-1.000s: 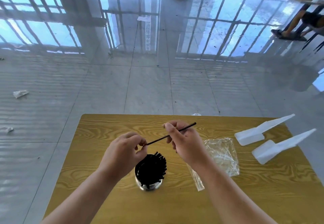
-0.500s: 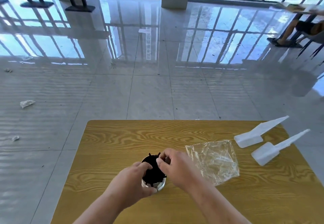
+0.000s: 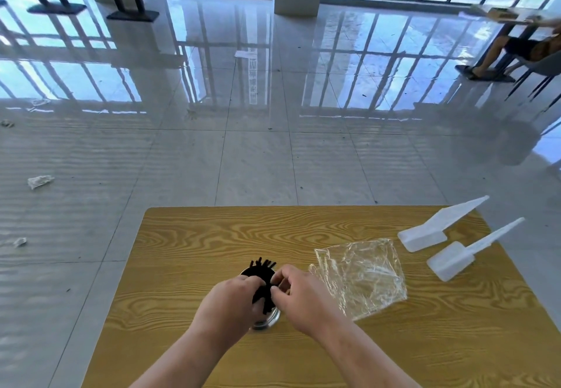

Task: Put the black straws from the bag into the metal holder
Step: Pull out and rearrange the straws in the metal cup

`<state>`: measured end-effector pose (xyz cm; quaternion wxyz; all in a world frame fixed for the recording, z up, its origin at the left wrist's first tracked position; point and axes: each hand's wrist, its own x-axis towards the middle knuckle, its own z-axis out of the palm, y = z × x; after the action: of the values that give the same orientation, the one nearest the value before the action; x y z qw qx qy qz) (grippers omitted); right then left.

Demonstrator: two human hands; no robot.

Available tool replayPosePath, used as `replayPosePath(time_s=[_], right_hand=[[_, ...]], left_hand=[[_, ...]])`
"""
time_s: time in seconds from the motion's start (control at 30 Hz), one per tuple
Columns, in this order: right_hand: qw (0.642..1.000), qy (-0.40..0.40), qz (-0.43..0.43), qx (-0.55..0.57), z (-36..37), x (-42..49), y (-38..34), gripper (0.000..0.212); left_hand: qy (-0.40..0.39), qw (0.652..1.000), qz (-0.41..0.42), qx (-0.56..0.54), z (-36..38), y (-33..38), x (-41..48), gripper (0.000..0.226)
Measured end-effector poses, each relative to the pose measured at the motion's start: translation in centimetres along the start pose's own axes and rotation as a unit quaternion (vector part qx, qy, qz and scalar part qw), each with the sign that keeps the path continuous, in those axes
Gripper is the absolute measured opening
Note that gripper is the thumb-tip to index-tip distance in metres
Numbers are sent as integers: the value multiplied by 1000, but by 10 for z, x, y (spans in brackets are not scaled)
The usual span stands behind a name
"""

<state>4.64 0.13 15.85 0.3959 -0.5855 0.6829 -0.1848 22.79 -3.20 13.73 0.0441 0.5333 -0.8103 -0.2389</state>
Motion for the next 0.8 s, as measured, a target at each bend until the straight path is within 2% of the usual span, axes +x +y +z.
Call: replayPosePath(time_s=[0.47, 0.8], right_hand=[[1000, 19, -2, -12, -4, 0, -3, 9], [998, 54, -12, -6, -10, 1, -3, 12]], left_hand=[[31, 997, 64, 20, -42, 8, -5, 17], [136, 988, 65, -30, -119, 10, -19, 11]])
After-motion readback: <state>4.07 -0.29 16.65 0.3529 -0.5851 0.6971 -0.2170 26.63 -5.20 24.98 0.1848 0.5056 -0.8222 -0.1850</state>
